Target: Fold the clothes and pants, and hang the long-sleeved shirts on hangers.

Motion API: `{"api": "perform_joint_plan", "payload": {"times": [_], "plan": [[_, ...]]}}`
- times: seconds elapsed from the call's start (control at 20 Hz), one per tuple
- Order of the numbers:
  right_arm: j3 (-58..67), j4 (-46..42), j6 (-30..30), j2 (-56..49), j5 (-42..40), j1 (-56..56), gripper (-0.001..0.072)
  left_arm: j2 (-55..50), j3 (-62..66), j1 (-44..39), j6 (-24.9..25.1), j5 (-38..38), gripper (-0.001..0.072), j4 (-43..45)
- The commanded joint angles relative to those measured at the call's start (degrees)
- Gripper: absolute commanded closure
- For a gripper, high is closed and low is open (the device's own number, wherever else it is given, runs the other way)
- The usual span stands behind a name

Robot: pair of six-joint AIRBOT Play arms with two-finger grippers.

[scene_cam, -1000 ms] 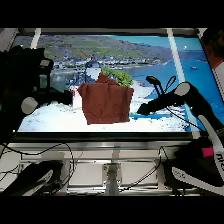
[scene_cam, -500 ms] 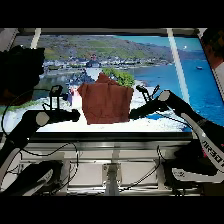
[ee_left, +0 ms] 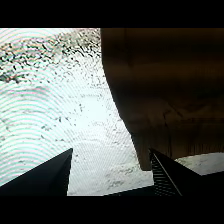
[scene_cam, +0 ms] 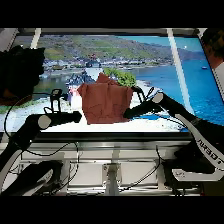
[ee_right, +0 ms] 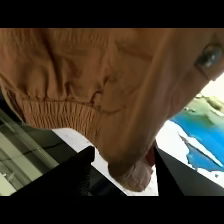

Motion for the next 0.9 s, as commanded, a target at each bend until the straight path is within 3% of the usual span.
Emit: {"api": "perform_joint_plan", "payload": {"times": [0.0,0.05,0.1,0.2,0.5,0.85], "plan": [[0.00,-0.79,3.93,-1.64,-2.12,0.96,0.0263,-0.02,-0.20,0.00,0.04,0.44,0.0181,-0.20],[0.00,-0.79,4.98,-2.25,-1.92,0.96,0.0299,-0.02,-0.28,0.00,0.04,0.44,0.0181,-0.20],[0.00,-0.48,5.09,-2.51,-1.53,1.03,0.0409,-0.02,-0.31,0.02,0.04,0.42,0.0181,-0.20],[0.02,1.07,5.01,-2.27,-0.11,1.03,0.0704,-0.02,-0.31,0.02,0.07,0.48,0.0181,-0.15],[6.12,3.93,3.58,1.70,14.25,1.03,0.0700,-0.09,-0.31,0.02,-0.04,6.69,0.0181,-0.20],[10.27,7.37,3.65,8.55,9.84,1.03,0.0700,-7.13,-1.73,0.02,-5.99,9.64,0.0181,-3.39]]}}
